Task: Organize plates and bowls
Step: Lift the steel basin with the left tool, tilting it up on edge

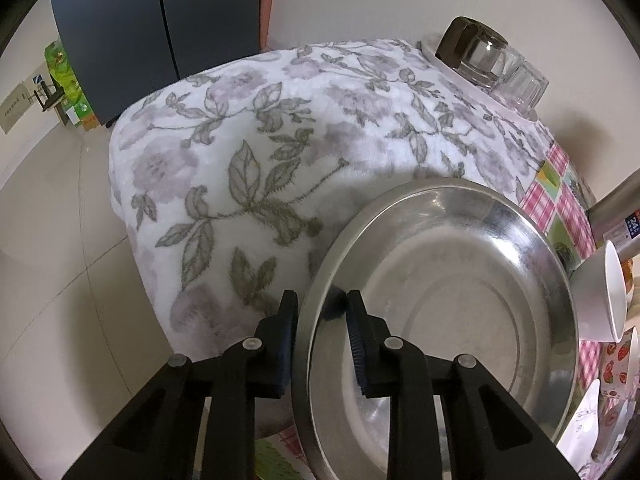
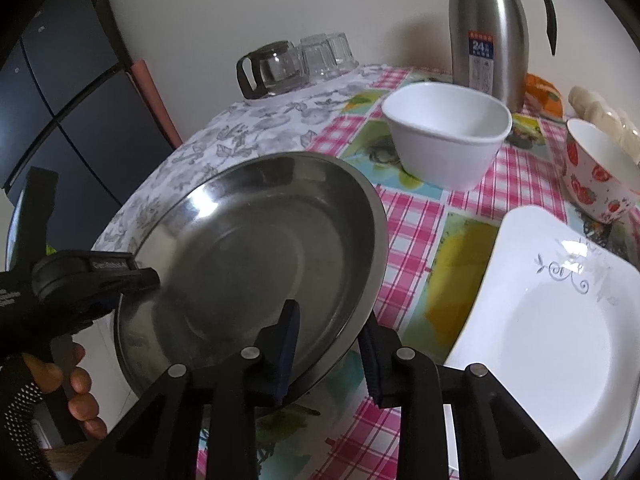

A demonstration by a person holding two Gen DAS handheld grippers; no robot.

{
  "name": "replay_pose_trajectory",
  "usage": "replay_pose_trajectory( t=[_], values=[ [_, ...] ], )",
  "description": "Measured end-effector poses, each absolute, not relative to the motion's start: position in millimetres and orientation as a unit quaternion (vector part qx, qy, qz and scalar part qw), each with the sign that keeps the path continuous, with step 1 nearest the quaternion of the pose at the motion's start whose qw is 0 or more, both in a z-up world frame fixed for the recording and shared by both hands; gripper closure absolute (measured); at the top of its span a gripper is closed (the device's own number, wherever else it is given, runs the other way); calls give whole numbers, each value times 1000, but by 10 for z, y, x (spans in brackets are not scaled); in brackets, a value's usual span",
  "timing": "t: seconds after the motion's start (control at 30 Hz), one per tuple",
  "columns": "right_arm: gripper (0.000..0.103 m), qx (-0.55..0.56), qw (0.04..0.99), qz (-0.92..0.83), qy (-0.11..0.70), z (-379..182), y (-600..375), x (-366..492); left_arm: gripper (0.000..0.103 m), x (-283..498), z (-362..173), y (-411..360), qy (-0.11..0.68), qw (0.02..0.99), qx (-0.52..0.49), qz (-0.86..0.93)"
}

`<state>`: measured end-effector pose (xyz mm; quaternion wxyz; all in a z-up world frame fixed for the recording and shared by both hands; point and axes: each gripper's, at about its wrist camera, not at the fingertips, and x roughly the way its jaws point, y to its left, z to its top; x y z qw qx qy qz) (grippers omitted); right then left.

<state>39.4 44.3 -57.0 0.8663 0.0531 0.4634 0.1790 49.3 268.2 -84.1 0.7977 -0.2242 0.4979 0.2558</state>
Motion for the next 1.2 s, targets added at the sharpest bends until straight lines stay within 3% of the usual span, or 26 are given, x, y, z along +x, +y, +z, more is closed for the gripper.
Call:
replay_pose_trajectory(
  t=[0.77,1.2],
  values=[
    [75,34,882,193,428,-317,491,300,78,424,-653,2649,473,815,-210,260],
    [75,23,916,175,360,182,241,179,78,400,-140,2310,413,866,-184,214]
  ],
)
